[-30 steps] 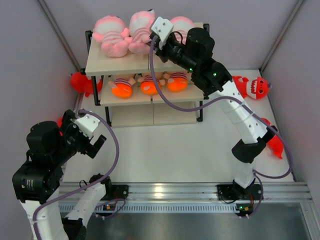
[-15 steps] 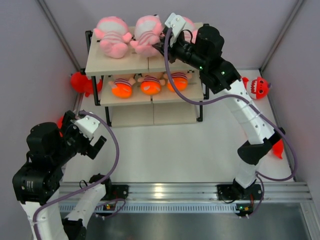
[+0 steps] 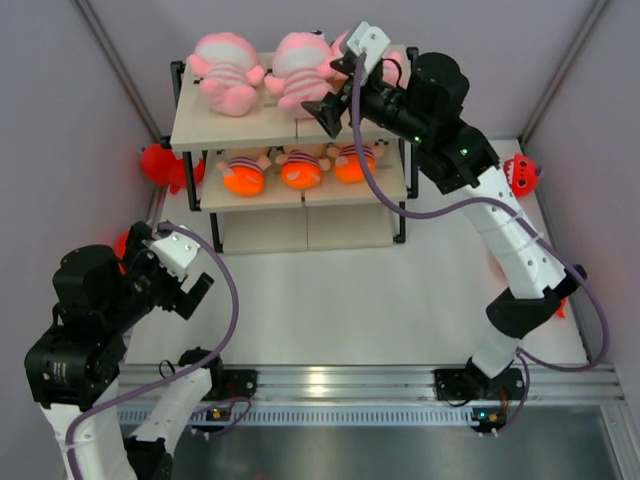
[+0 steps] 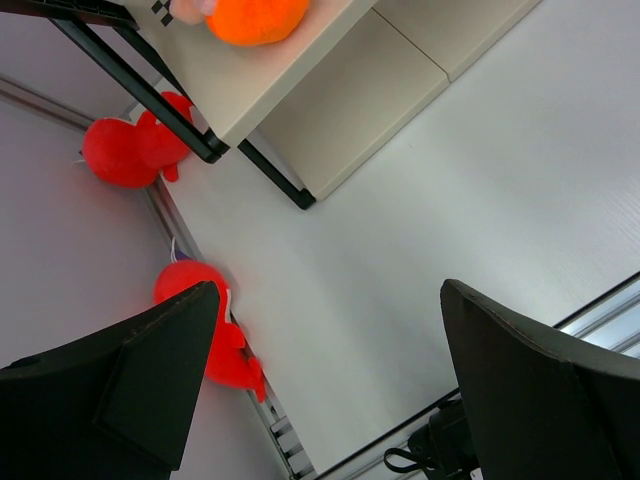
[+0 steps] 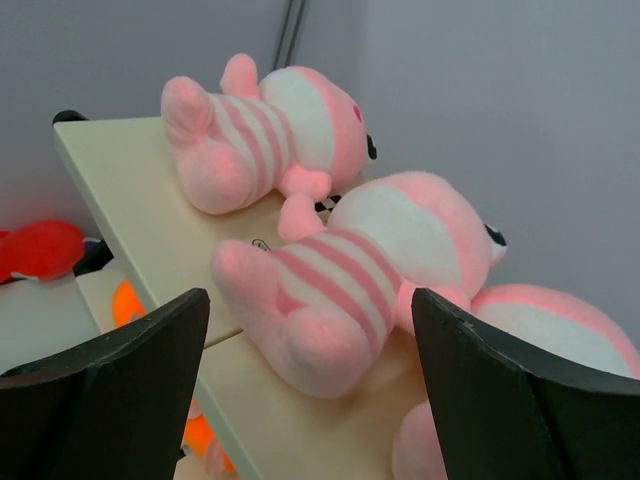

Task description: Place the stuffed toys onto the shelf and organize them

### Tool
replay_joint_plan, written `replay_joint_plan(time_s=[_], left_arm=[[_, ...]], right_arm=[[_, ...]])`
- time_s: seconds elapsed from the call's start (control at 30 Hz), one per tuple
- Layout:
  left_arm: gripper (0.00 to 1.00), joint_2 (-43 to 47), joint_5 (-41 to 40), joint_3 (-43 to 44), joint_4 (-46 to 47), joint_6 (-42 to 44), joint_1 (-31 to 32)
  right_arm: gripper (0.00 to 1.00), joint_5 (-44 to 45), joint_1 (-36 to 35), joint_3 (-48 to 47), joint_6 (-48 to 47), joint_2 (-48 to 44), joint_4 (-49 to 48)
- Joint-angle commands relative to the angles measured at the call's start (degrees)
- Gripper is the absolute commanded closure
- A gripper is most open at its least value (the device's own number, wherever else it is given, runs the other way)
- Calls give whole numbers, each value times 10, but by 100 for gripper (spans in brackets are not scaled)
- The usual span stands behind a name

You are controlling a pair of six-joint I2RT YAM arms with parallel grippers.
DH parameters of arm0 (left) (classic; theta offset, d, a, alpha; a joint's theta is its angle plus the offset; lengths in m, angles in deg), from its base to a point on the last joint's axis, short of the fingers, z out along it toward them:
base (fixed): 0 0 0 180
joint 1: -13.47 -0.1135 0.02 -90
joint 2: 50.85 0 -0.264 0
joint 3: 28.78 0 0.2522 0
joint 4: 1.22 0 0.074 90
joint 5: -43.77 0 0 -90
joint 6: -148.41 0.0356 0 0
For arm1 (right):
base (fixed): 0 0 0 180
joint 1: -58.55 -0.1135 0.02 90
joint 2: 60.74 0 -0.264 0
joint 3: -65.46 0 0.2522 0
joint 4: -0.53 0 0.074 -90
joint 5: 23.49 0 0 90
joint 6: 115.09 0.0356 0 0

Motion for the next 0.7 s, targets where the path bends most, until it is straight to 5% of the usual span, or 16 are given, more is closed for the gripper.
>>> replay_joint_plan(time_s=[0.0,0.3,0.5,0.67], left_arm=[[2,2,8,4,-21,0,-2],[2,11,-13,-49,-19,6,-3],[2,28,-45,-153,-12,10,-3],[2,31,-28,-182,3,2,-3]], right_arm=[[17,-8,-3,4,6,-58,-22],[6,71,-28,71,80,-170,-4],[6,358,-22,338,209,-376,41],[4,414,85,486,288,-463,180]])
